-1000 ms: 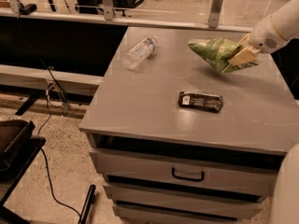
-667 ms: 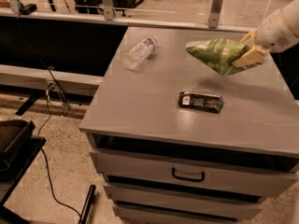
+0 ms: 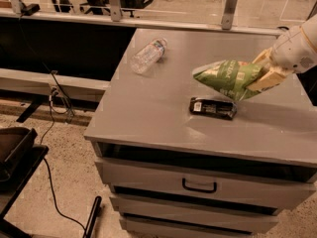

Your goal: Move green jalapeno chip bag near rxbar chocolate

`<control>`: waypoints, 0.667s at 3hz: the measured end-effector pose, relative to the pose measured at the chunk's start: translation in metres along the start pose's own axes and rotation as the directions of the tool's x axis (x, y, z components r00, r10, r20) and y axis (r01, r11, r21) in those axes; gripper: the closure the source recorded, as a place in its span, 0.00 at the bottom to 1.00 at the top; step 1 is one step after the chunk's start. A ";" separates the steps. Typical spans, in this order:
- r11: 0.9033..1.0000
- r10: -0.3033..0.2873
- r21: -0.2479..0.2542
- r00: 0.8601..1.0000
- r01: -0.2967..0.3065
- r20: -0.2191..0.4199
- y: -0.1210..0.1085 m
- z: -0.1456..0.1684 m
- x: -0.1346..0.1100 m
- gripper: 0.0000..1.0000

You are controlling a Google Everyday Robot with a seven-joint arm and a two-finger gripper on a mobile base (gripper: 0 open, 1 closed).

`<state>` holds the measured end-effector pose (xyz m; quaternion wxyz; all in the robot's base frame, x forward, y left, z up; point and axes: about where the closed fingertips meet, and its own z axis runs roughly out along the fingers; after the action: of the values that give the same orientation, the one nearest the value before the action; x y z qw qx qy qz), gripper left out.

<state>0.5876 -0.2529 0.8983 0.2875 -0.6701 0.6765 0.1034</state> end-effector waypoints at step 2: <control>0.999 0.043 -0.029 0.999 -0.042 0.027 0.028 0.029 -0.016 0.12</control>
Offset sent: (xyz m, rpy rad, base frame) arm -0.0305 0.0473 -0.0230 0.0595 0.0518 -0.0217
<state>0.5671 -0.2217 0.8759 0.2847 -0.6581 0.6851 0.1282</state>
